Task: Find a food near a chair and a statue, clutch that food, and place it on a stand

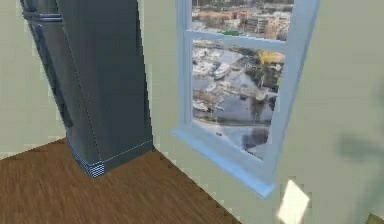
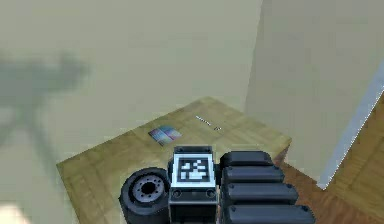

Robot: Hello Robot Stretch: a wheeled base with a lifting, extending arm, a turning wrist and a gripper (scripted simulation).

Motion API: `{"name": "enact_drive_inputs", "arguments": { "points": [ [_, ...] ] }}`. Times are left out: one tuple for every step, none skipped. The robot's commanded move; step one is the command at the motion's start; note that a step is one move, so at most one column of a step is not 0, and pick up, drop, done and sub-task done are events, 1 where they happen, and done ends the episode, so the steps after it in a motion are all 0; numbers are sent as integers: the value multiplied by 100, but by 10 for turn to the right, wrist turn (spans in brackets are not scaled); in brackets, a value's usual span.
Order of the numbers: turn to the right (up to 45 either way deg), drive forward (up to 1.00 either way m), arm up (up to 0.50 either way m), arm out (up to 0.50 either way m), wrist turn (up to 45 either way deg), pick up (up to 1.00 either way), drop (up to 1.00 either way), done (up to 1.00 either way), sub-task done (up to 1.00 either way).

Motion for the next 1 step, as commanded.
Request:
{"name": "enact_drive_inputs", "arguments": {
  "points": [
    [-300, 0, 0, 0, 0, 0, 0, 0, 0]
  ]
}}
